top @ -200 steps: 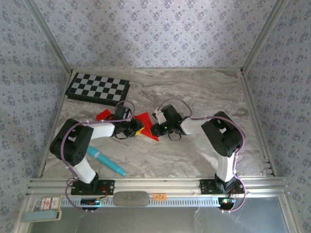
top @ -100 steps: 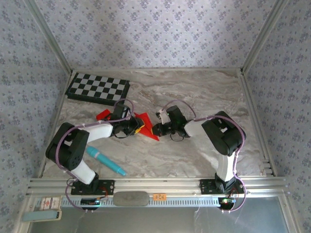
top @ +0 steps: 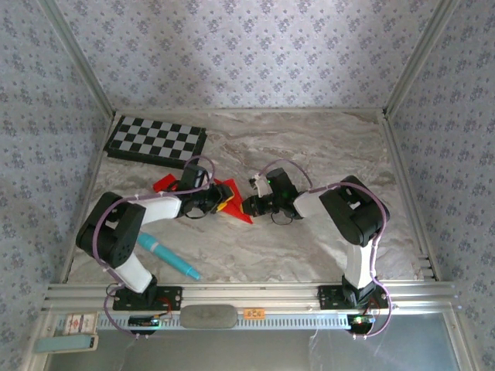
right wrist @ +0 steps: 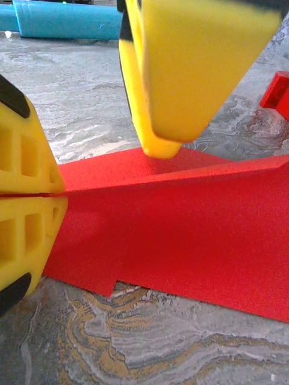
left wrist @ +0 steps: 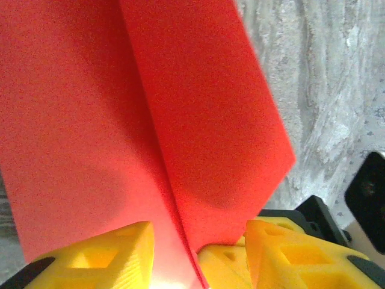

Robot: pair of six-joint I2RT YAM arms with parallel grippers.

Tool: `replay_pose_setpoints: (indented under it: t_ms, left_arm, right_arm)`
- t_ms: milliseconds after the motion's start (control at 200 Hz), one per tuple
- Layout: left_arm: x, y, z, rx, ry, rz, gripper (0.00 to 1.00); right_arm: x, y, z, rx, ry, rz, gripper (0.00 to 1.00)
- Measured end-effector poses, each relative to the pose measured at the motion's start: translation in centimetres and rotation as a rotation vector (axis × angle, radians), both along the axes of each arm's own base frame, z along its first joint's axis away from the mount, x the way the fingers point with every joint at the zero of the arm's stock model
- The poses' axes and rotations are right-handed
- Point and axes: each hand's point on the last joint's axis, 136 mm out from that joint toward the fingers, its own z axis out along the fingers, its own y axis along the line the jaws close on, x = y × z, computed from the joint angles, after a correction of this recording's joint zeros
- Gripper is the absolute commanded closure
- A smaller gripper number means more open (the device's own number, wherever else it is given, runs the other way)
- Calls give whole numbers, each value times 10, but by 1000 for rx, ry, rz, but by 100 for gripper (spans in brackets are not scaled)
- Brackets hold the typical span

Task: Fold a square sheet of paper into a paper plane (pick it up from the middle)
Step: Fourth fold the wing at the center of the table.

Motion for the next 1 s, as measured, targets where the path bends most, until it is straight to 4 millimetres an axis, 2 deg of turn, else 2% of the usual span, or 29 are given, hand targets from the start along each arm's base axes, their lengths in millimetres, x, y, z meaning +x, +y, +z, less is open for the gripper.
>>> replay_pose_setpoints:
  t_ms: [285, 765, 999]
  left_arm:
    - [-4, 1, -15, 18, 44, -6, 50]
    - [-5, 0, -21, 113, 137, -12, 50]
    - [-4, -1, -21, 123, 153, -14, 47]
  right_arm:
    - [0, 0, -1, 1, 11, -6, 84]
    - [-2, -4, 0, -15, 32, -16, 75]
    - [-5, -9, -1, -43, 52, -27, 76]
